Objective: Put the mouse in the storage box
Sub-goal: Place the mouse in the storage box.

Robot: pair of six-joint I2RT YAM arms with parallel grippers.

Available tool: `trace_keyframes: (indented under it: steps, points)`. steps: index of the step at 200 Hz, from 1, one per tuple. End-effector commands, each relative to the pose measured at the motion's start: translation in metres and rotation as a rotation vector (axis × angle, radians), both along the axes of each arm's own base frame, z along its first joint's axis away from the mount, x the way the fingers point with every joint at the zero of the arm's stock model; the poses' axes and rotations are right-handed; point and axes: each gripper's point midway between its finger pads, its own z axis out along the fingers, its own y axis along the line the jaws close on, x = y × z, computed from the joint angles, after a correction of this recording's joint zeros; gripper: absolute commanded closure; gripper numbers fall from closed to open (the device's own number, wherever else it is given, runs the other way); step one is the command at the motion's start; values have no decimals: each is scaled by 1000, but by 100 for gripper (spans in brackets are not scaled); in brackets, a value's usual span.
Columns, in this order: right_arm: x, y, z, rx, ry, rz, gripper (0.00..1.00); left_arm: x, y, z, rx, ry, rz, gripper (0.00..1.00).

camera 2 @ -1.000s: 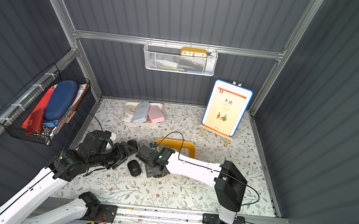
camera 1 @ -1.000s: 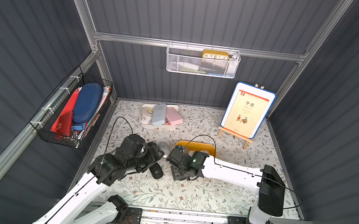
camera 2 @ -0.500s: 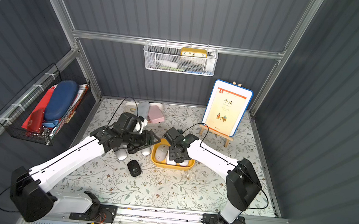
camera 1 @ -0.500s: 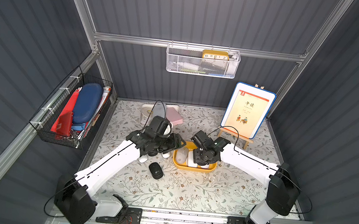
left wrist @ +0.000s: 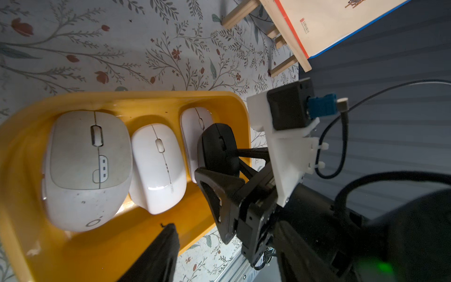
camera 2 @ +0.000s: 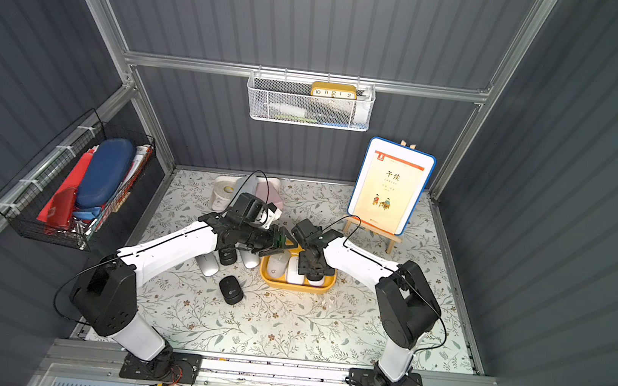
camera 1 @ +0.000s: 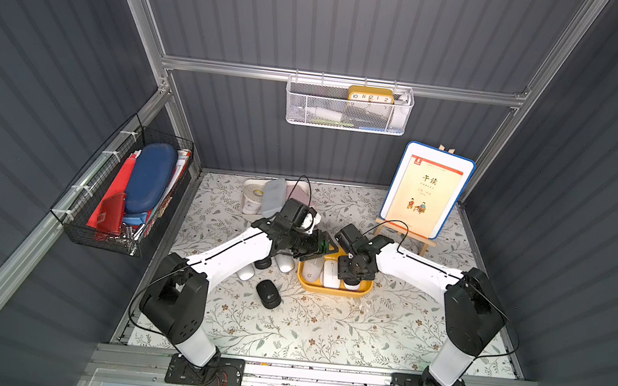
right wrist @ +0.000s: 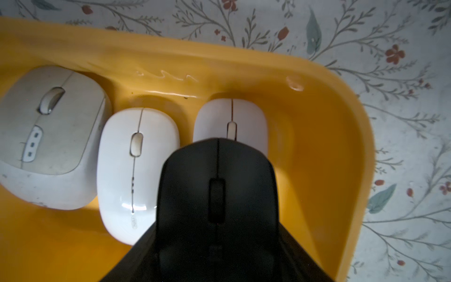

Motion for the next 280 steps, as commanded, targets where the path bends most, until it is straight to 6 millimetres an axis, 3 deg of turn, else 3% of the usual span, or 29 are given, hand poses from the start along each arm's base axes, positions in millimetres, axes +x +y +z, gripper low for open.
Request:
trace_keyframes:
  steps: [1, 36, 78, 127, 192, 219, 256, 280]
  points:
    - [5, -5, -8, -1, 15, -35, 33, 0, -2, 5, -15, -39, -34, 34]
    - [5, -12, -20, -15, 38, -52, 33, 3, 5, -9, 36, -26, -6, 33]
    - [4, -13, -27, -19, 45, -61, 33, 2, 7, -7, 35, -30, -3, 33]
    - [3, -28, -28, -93, 46, -84, 32, 0, 7, -10, 36, -20, -8, 33]
    - [-3, -35, -32, -122, 64, -99, 26, -1, 8, -5, 32, -26, -7, 33]
    - [-2, -34, -23, -106, 39, -98, 26, -3, 10, -7, 38, -19, -4, 33]
    - [3, -33, 13, -63, -62, -101, 26, -6, 15, 2, 42, -31, 13, 32]
    - [6, -32, 23, -57, -86, -100, 27, -7, 16, 6, 38, -32, 23, 32]
